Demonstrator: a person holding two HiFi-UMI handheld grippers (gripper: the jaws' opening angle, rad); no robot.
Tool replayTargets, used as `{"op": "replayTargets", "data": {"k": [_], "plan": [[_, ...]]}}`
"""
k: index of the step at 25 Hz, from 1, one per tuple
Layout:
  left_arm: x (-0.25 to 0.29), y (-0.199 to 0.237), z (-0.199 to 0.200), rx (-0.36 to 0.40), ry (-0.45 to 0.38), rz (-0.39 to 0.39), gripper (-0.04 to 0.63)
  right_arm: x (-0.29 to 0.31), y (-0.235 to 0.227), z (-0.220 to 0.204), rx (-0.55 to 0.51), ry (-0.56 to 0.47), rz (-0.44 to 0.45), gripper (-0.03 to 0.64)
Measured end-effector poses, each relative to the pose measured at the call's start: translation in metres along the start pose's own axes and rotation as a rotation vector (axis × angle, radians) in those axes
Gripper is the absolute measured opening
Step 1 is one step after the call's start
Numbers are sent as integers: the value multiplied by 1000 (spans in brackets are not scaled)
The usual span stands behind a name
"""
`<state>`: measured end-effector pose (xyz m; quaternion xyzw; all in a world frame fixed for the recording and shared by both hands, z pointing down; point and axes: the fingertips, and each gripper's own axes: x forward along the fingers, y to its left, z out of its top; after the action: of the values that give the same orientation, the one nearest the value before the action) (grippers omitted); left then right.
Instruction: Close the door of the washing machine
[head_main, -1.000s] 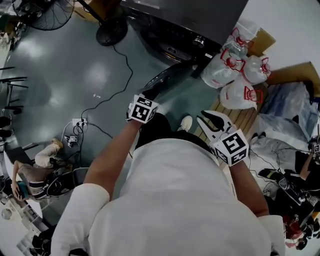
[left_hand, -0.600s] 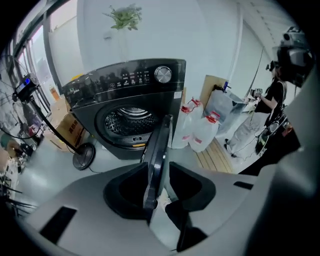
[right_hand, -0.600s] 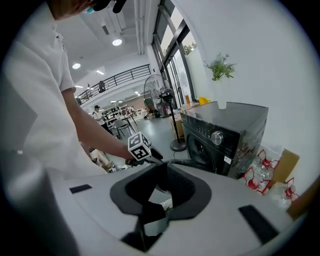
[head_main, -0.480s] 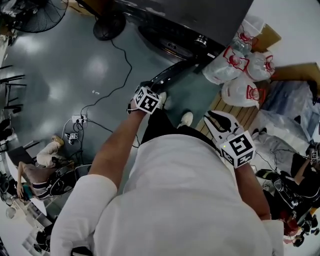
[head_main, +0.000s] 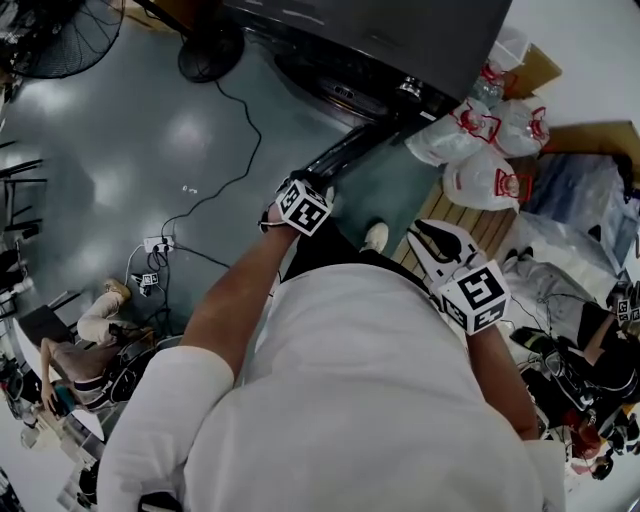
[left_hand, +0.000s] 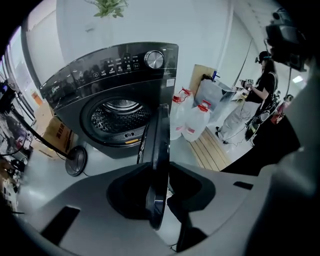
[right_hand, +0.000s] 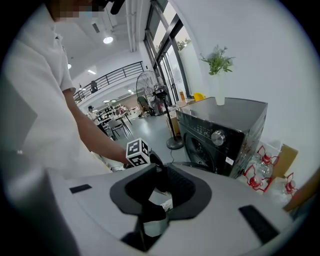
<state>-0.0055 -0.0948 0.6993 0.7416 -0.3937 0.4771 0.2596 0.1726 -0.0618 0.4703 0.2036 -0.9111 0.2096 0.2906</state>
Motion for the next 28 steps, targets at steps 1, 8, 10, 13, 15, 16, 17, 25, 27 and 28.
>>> {"op": "replayTargets", "data": {"k": [1,8,10,13,15,16,17,25,27,28], "plan": [[0,0,0,9,2,-7,124,2,0,2,4,-1,-2,75],[1,20,2,67,2,-28,124,23,3,19,22,-9,-17,71],[1,27,3,92,6,-34,124,29,4,24,20,-8,-22,71],[2,42,6,126,7,-36,124,36,2,33,27,-9,-37,71],[2,52,9,153,7,-34,124,40,2,39,31,-11,-49,71],[2,58,10,168,7,-34,125,42,2,41,32,-11,-55,71],[3,63,12,182,8,-33,126,43,2,43,35,-11,-61,71],[10,102,27,304,16,-28,130,58,-8,60,83,-36,-126,67],[11,112,31,340,16,-28,130,62,-9,63,96,-40,-142,67],[12,116,34,357,15,-28,130,63,-9,64,101,-42,-149,67]]}}
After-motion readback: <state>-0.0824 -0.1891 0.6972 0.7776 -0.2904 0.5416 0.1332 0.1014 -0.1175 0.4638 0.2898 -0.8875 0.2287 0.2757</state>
